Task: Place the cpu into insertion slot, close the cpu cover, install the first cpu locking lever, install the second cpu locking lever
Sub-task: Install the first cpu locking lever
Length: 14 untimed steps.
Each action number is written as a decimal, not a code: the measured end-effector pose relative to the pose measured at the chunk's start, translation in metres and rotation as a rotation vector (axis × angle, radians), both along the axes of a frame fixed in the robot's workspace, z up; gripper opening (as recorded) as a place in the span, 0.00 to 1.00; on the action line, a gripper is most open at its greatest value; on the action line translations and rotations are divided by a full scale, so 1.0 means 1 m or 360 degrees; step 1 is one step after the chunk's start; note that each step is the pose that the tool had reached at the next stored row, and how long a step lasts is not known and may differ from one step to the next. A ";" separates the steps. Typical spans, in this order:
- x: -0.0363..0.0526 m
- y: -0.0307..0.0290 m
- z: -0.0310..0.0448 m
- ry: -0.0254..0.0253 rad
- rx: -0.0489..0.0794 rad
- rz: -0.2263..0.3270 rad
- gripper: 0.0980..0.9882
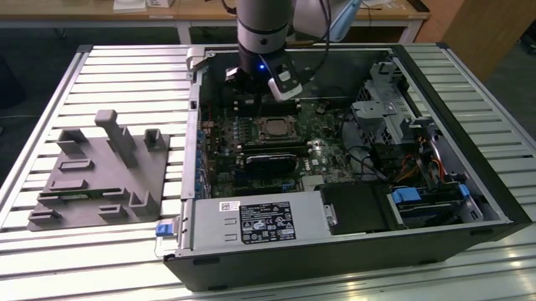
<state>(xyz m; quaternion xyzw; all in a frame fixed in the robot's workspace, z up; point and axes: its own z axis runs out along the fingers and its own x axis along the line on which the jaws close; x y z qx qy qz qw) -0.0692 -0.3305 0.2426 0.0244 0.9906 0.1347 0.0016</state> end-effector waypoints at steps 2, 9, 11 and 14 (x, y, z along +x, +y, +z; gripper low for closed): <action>0.0089 0.0000 0.0000 -0.00001 0.0000 0.0000 0.01; 0.0148 0.0000 0.0000 -0.00024 0.0000 0.0000 0.01; 0.0148 0.0000 -0.0001 -0.00315 0.0000 0.0000 0.01; 0.0148 -0.0002 -0.0004 -0.00976 -0.0003 0.0000 0.01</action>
